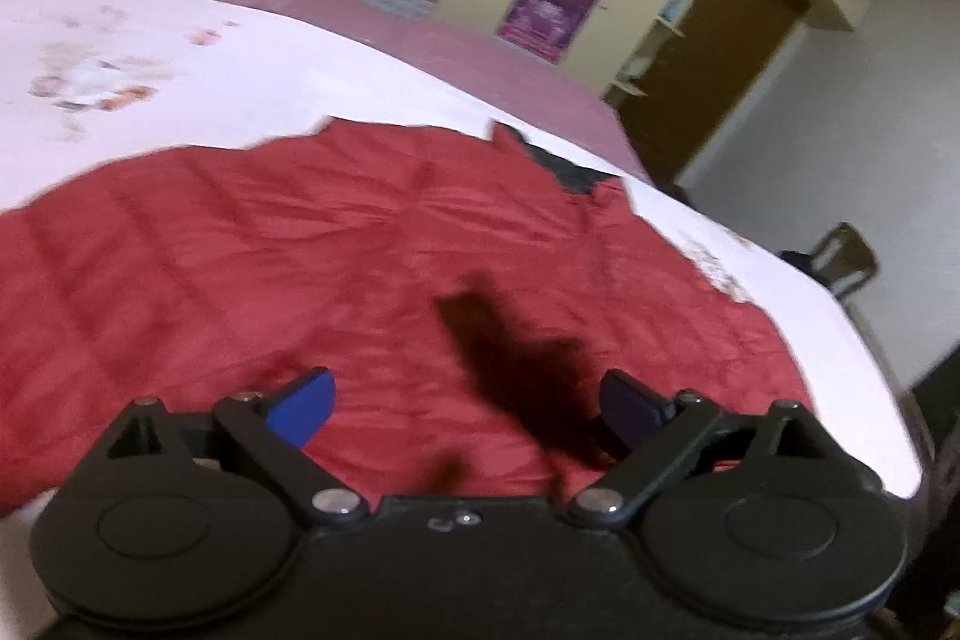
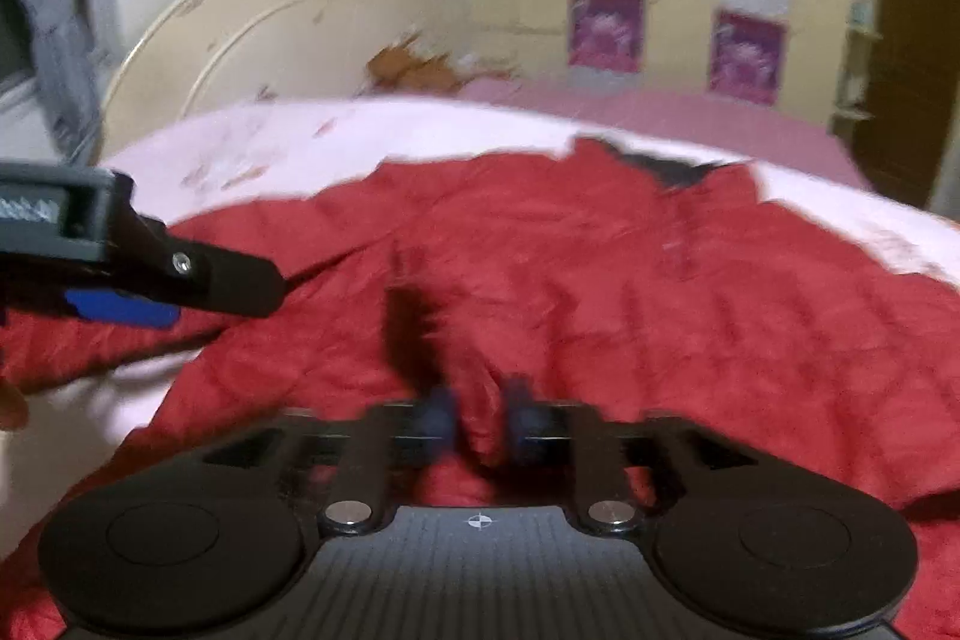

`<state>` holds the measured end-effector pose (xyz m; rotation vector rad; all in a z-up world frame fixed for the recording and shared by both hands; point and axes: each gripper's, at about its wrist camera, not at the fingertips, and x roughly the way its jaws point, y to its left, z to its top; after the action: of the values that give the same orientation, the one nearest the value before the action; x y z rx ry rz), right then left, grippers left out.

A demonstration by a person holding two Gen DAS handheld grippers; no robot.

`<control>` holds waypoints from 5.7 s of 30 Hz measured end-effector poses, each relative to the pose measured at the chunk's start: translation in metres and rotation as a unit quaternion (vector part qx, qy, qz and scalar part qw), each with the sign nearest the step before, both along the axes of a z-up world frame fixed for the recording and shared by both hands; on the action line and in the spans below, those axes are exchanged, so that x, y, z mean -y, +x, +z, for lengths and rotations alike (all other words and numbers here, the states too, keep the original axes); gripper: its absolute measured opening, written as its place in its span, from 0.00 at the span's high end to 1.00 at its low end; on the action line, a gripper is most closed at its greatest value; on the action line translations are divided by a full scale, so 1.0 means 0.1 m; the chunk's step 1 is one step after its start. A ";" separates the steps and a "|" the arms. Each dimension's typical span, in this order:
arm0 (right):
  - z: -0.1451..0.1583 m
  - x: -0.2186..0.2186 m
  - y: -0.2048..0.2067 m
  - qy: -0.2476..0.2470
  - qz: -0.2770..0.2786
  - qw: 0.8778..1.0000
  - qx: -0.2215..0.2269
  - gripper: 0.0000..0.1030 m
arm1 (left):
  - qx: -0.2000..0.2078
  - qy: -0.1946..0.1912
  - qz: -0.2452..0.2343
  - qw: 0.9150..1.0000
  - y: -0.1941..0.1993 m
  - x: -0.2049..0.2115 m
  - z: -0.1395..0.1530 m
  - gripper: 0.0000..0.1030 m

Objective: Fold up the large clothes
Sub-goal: 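Lift the cuff with the right tool and lay it across the jacket body, then open the right tool to release the sleeve onto the jacket, then grasp the other sleeve cuff with the left tool, then carry the cuff with the left tool across the jacket body and release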

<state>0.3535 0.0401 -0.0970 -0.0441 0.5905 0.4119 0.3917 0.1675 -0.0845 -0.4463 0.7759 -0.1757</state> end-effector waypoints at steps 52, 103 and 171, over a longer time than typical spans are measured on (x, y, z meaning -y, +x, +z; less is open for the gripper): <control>-0.04 1.79 1.25 0.014 -0.166 0.985 -0.038 0.95 | 0.053 0.175 -0.069 0.981 1.21 0.65 -0.42 0.45; 0.15 1.95 -0.22 -0.024 -0.173 0.984 -0.041 0.41 | -0.001 0.104 0.235 0.966 -1.21 -0.72 -0.25 0.29; 0.27 2.65 0.30 0.155 -0.291 0.940 -0.086 0.40 | 0.105 0.063 -0.169 0.978 0.51 1.69 -0.05 0.45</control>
<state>0.3837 -0.2249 -0.0705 0.4658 0.6726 -0.0732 0.4429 -0.0014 -0.0898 -0.1677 0.6451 -0.4805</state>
